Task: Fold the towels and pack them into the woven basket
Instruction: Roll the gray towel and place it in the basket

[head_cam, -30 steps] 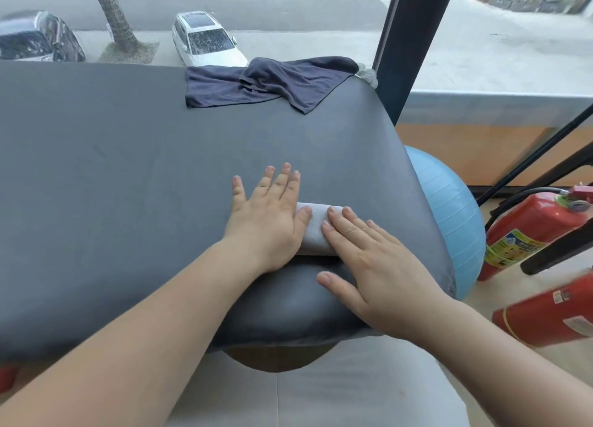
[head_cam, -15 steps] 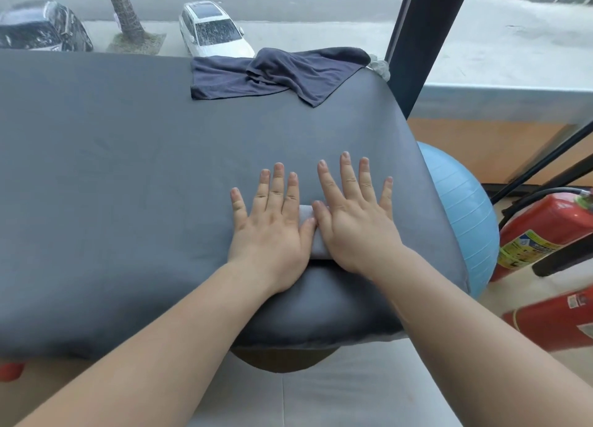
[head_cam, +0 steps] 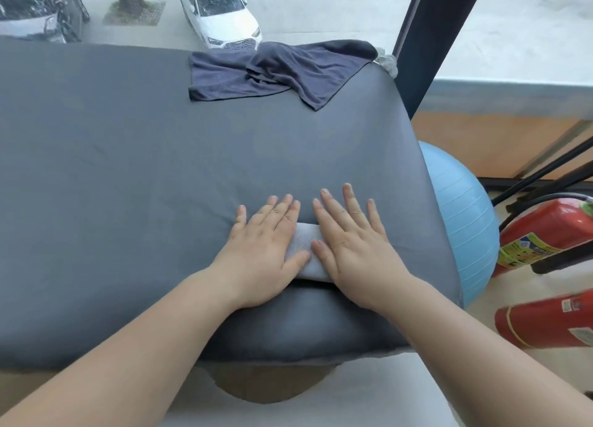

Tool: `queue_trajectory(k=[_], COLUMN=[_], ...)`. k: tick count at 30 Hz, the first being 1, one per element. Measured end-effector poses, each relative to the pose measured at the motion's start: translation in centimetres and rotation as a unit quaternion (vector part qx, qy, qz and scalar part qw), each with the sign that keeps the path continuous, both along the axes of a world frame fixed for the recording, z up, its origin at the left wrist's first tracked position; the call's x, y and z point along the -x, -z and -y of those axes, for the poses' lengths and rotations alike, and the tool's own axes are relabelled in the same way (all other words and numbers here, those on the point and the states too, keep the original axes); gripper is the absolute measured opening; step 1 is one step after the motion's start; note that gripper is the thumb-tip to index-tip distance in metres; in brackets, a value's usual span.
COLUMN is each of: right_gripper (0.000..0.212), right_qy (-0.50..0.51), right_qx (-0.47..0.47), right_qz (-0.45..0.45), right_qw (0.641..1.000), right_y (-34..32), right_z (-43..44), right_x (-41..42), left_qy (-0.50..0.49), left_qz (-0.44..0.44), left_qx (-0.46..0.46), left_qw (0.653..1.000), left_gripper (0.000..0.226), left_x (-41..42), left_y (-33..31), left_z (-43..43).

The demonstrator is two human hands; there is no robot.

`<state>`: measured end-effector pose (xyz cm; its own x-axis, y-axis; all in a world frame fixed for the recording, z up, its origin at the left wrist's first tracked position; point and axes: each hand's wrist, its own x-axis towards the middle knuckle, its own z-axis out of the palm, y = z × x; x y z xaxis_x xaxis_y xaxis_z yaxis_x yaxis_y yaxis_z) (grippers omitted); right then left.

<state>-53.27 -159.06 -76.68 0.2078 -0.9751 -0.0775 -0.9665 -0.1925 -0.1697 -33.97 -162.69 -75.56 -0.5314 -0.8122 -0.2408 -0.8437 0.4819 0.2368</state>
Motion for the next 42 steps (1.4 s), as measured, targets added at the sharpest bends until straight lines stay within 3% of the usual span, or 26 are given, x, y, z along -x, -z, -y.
queue_trajectory(k=[5,8,12,16,19,23,27,30,33,38,42], right_gripper=[0.07,0.07,0.076,0.079,0.057,0.018,0.021,0.017,0.022,0.018,0.013], right_qy=[-0.027,-0.021,0.027,0.116,0.148,0.139,0.159,0.15,0.145,0.223,0.263], right_qx=[-0.06,-0.113,-0.229,-0.232,-0.225,-0.196,-0.186,-0.249,-0.276,-0.19,-0.153], right_qz=[-0.006,0.025,0.144,0.317,0.405,0.438,0.502,0.538,0.549,0.562,0.576], right_qw=[0.998,0.993,0.962,0.912,0.874,0.866,0.83,0.791,0.776,0.774,0.759], right_y=[-1.8,-4.1,-9.9,-16.9,-23.0,-29.3,-32.4,-33.6,-34.0,-34.6,-35.3], right_z=[-1.0,-1.1,-0.7,-1.3,-2.3,-2.9,-2.1,-0.7,1.2,4.7,7.0], right_x=[1.1,0.4,0.1,0.7,0.6,-1.0,-3.8,-6.9,-11.2,-21.3,-29.2], left_qy=[-0.012,-0.103,-0.306,-0.397,-0.413,-0.395,-0.394,-0.398,-0.397,-0.363,-0.32], left_qz=[0.003,-0.052,-0.213,-0.365,-0.428,-0.451,-0.456,-0.472,-0.491,-0.511,-0.482], left_qx=[-0.009,-0.116,-0.281,-0.302,-0.298,-0.257,-0.224,-0.213,-0.214,-0.271,-0.288], left_qw=[1.0,0.986,0.884,0.786,0.746,0.758,0.766,0.757,0.746,0.731,0.763], left_gripper=[0.072,0.065,0.069,0.068,0.059,0.052,0.056,0.054,0.049,0.036,0.029], left_x=[-0.1,0.0,-1.1,-2.4,-3.3,-4.7,-7.1,-10.7,-15.5,-25.3,-32.9], left_y=[-3.4,-5.2,-8.9,-15.7,-22.1,-28.7,-31.8,-32.5,-32.2,-32.8,-33.5], left_z=[1.3,1.6,-0.1,-3.1,-5.0,-6.1,-5.4,-3.8,-1.6,2.6,5.8])
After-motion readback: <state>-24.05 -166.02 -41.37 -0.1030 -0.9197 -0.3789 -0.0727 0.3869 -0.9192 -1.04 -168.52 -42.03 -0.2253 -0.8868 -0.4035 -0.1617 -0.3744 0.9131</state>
